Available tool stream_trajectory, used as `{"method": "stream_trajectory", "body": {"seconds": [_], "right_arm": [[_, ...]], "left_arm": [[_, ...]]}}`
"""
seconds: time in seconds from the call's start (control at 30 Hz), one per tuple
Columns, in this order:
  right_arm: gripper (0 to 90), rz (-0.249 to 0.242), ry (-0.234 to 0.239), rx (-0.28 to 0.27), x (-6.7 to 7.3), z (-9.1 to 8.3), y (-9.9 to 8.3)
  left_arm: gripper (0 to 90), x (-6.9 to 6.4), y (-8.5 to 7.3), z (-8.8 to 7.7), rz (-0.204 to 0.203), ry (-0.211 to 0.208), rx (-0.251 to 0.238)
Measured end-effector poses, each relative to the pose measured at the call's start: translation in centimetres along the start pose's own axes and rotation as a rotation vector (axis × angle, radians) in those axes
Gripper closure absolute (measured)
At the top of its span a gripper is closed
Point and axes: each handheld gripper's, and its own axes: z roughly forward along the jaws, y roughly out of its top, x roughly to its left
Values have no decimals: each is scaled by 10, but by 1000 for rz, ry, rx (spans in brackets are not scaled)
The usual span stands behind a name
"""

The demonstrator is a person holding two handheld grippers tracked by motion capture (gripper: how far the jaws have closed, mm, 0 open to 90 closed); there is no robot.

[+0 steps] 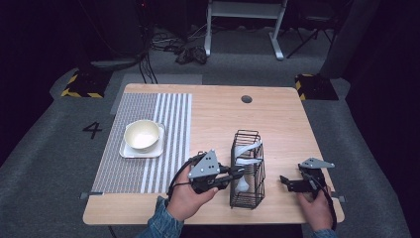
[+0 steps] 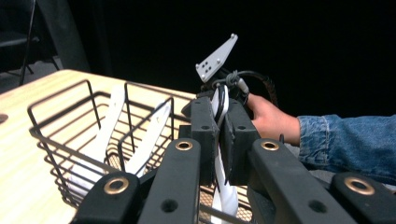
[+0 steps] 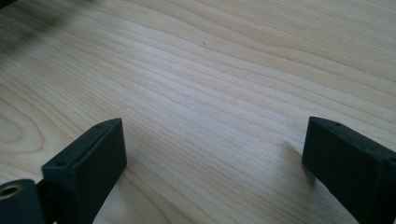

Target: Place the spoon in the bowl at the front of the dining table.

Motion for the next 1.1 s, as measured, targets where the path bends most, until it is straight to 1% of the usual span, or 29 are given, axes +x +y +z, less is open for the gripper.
{"method": "stream_trajectory", "body": {"seconds": [0.03,0.1,0.2,0.33,0.47,0.63,0.73,0.77,0.97,1.1], "right_arm": [[64,-1,0,0,0,0,0],[64,-1,0,0,0,0,0],[64,0,0,0,0,0,0],[64,-1,0,0,0,0,0],[64,0,0,0,0,0,0],[64,-1,0,1,0,0,0],[63,0,0,0,0,0,0],[64,0,0,0,0,0,0],[64,-1,1,0,0,0,0],[64,-1,0,0,0,0,0]], "left_arm": [[848,0,0,0,0,0,0],[848,-1,6,-3,5,-9,-9],[848,-1,10,-4,9,-12,-13],[848,-1,19,-7,16,-29,-33],[848,-1,25,-9,19,-44,-46],[848,-1,30,-11,23,-48,-51],[848,-1,32,-12,27,-46,-57],[848,-1,33,-14,35,-40,-61],[848,0,37,-17,40,-29,-66],[848,-1,39,-21,35,-15,-79]]}}
